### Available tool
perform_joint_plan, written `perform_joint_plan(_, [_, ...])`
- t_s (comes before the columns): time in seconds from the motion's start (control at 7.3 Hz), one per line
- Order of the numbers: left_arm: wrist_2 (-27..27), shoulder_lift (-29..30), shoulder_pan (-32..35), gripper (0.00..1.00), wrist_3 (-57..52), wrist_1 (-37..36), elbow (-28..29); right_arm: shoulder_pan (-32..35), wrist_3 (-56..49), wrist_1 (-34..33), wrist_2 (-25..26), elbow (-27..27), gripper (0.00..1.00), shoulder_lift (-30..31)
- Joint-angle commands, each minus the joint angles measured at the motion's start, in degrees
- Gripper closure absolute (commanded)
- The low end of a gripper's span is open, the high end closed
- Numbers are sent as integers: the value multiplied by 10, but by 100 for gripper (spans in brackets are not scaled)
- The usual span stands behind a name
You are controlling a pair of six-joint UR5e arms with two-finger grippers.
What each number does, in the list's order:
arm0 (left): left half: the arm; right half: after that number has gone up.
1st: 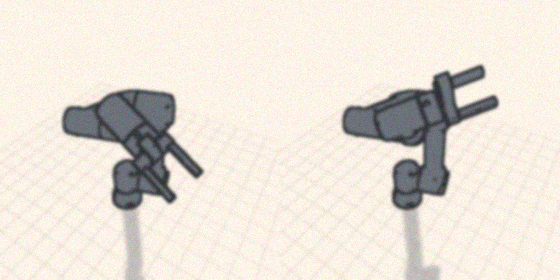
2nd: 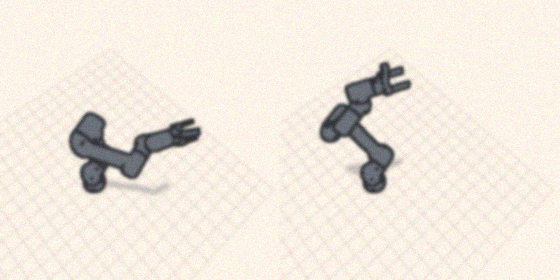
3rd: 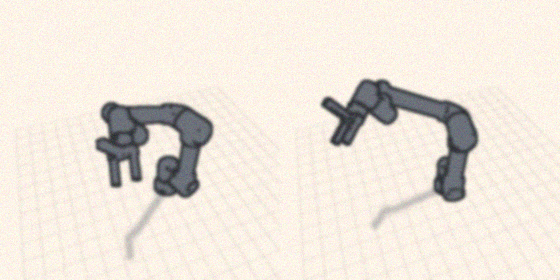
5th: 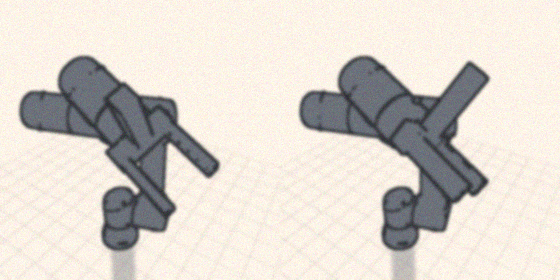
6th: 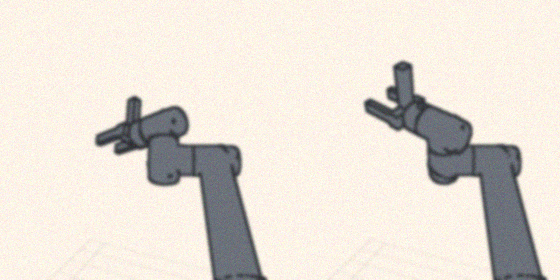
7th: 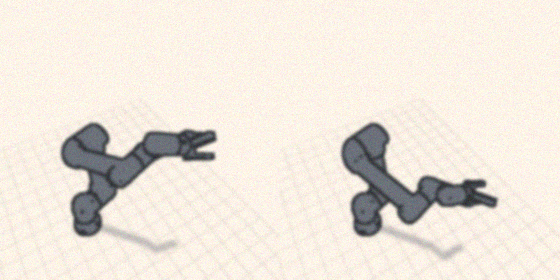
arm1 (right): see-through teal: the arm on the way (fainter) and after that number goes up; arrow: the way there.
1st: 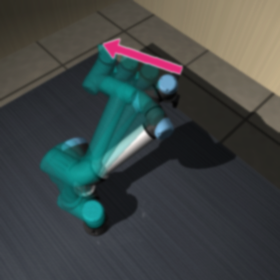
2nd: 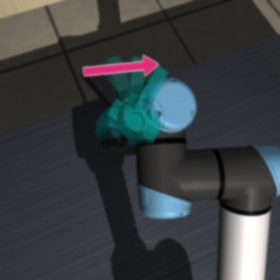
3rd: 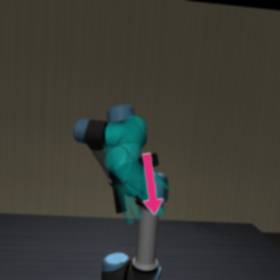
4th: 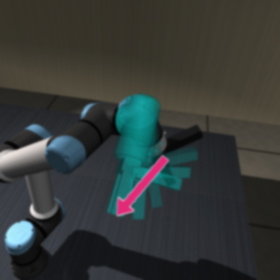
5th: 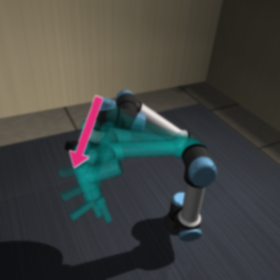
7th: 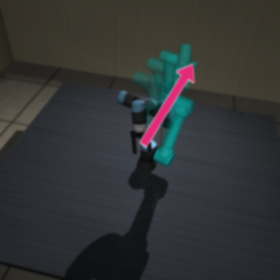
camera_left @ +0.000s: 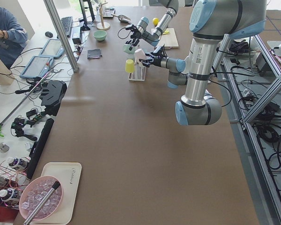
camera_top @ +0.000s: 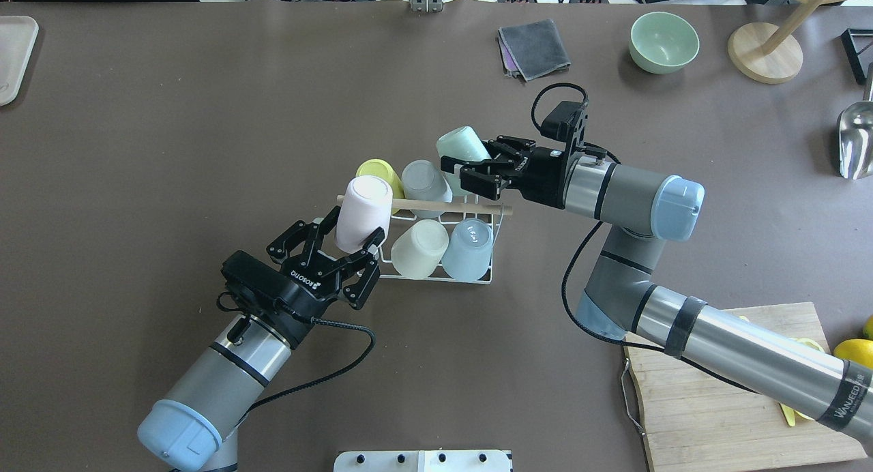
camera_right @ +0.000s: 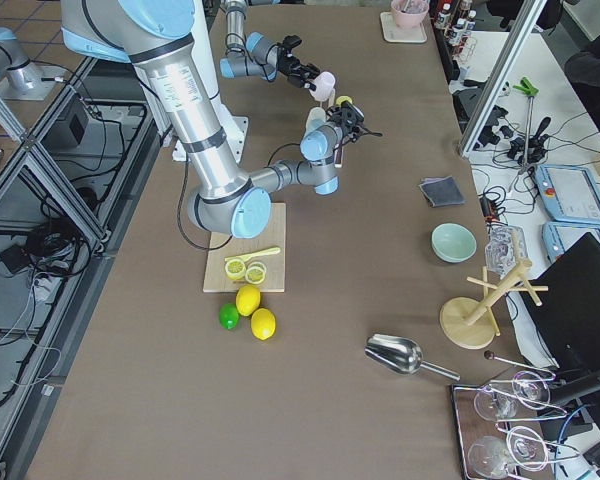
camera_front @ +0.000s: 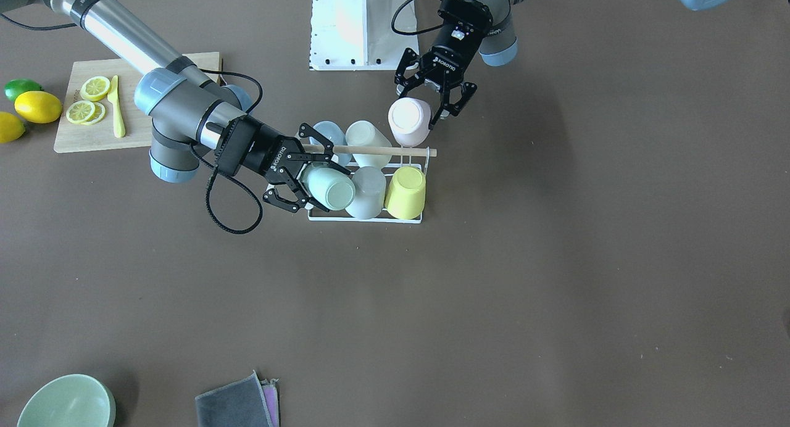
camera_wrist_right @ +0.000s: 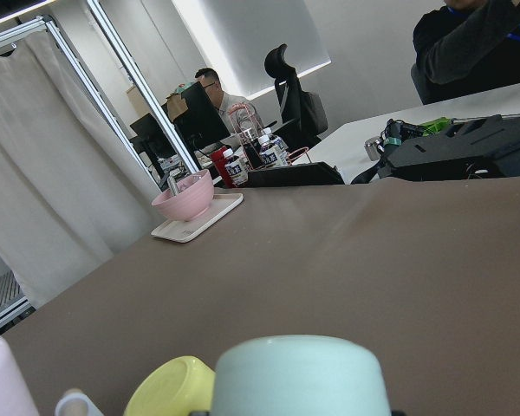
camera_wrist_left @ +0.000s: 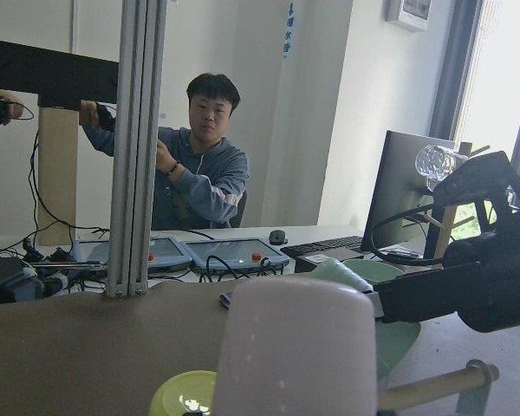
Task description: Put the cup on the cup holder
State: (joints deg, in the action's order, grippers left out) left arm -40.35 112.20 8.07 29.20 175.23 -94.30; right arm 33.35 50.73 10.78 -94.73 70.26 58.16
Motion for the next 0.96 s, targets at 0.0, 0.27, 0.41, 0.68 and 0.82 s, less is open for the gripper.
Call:
perform_joint_plan(0.0, [0,0,0,87,11,1,7,-4,2,6,15,0,33,1])
perform_joint_plan(0.27, [0,0,-1,87,20,1,10,-7,8,9,37,1,0,2])
perform_joint_plan(0.41, [0,0,-1,86,24,1,13,0,8,9,36,4,0,2])
perform_joint_plan(0.68, [-1,0,-1,80,24,1,17,11,8,8,36,5,0,-1])
perform_joint_plan(0.82, [-1,1,0,13,23,1,18,26,3,2,29,6,0,-5])
